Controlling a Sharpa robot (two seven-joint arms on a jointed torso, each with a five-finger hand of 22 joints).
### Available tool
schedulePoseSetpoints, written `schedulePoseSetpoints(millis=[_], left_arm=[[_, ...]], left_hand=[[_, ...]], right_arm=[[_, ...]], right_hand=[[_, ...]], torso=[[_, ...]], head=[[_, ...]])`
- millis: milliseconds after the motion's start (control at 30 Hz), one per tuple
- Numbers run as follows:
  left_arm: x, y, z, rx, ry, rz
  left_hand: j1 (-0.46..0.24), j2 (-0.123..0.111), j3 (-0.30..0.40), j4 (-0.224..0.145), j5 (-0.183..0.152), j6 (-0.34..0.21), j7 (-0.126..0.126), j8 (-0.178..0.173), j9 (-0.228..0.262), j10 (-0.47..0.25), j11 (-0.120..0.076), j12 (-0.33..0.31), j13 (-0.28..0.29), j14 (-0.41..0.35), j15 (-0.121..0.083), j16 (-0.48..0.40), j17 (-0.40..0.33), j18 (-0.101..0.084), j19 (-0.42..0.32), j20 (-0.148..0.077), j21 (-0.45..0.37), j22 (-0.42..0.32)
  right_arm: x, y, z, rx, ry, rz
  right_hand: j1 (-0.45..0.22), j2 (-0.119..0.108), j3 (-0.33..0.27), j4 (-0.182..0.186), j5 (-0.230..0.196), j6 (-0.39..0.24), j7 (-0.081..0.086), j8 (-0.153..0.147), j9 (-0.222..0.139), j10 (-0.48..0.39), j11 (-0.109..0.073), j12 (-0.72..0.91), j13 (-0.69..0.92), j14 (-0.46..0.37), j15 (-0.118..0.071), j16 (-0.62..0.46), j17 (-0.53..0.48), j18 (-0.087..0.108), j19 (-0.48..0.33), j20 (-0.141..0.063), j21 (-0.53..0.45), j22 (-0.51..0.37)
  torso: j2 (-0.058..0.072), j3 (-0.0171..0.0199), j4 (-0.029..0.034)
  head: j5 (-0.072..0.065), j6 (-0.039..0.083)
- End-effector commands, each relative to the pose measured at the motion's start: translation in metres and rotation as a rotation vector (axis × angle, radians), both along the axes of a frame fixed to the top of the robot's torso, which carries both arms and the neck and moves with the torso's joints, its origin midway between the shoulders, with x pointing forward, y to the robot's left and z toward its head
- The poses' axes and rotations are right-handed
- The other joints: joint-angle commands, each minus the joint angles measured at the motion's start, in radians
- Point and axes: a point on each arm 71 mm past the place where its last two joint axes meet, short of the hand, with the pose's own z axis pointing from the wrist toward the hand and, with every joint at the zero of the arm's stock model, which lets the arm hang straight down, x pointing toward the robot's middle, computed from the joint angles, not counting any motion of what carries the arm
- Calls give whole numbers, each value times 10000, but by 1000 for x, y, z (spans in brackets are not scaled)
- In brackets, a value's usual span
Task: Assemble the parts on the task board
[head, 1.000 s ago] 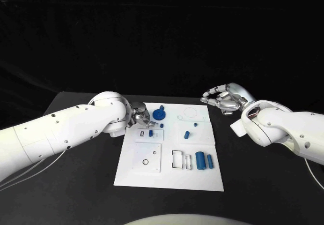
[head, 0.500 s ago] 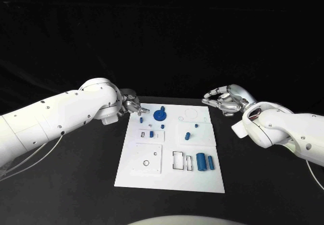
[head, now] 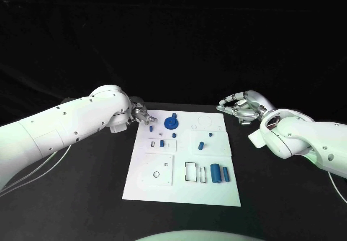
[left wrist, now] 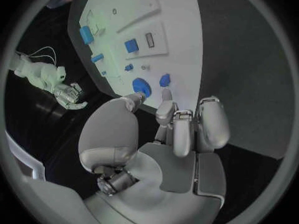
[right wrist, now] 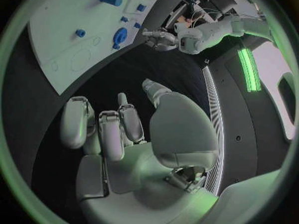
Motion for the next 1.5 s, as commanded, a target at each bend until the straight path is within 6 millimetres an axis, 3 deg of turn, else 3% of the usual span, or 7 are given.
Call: schedulePoseSetpoints(millis=[33, 233, 667, 900, 1233, 1500], left_arm=[[1, -1, -4, 215, 239, -231], [4, 0, -9, 309, 404, -148], [5, -5, -13, 196, 615, -180], [5, -6, -18, 205, 708, -140], [6, -4, -23, 194, 789, -11], [6, -5, -23, -32, 822, 67]], left_hand=[[105, 28, -57, 14, 35, 17, 11, -62, -8, -48, 2, -39, -15, 1019, 66, -39, 2417, -147, -15, 41, -63, -23], [113, 26, -61, 13, 34, 20, 13, -66, -14, -59, 3, -48, -32, 1020, 67, -39, 2418, -148, -14, 43, -61, -19], [384, 51, -97, -7, 39, 88, 34, -140, -132, -90, 25, -34, -41, 1016, 91, -43, 2406, -140, -31, 82, -67, -29], [459, 68, -105, -3, 44, 127, 34, -145, -159, -89, 27, -22, -33, 1017, 95, -42, 2411, -142, -29, 91, -59, -13], [653, 160, -96, 1, 61, 210, 34, -154, -221, -95, 27, -6, -38, 1014, 99, -45, 2400, -136, -39, 105, -65, -27], [917, 400, -16, -11, 77, 291, 19, -152, -292, -81, 17, 34, -10, 1012, 93, -47, 2395, -135, -43, 115, -57, -13]], right_arm=[[0, 1, 0, -17, 14, 119], [0, 2, -1, -24, 35, 120], [0, 3, -1, -25, 54, 147], [0, 4, -2, -23, 62, 162], [0, 4, -2, -24, 69, 162], [1, 4, -2, -27, 72, 163]], right_hand=[[-16, 5, -30, 62, 0, 10, -40, 46, 18, -63, 14, -48, 301, 503, -18, -44, 454, 54, -60, -17, -26, -5], [48, 9, -66, 79, 104, 4, -43, 58, 26, -71, 10, -60, 289, 505, -22, -48, 456, 54, -56, -22, -36, -6], [48, 9, -66, 79, 104, 4, -43, 58, 26, -71, 10, -60, 289, 505, -22, -48, 456, 54, -56, -22, -36, -6], [48, 9, -66, 79, 104, 4, -43, 58, 26, -71, 10, -60, 289, 505, -22, -48, 456, 54, -56, -22, -36, -6], [70, 16, -78, 89, 143, 4, -44, 64, 30, -63, 9, -50, 299, 505, -24, -51, 450, 54, -55, -24, -42, -9], [74, 20, -80, 92, 150, 6, -45, 66, 31, -61, 8, -48, 301, 505, -24, -51, 451, 55, -57, -24, -47, -12]], torso=[[8, -1, 1], [-21, 12, 13], [-8, 0, -7], [-15, 16, 8], [-27, 26, -4], [-28, 30, 7]], head=[[25, -19], [1, -53], [35, -86], [9, -120], [1, -146], [-19, -164]])
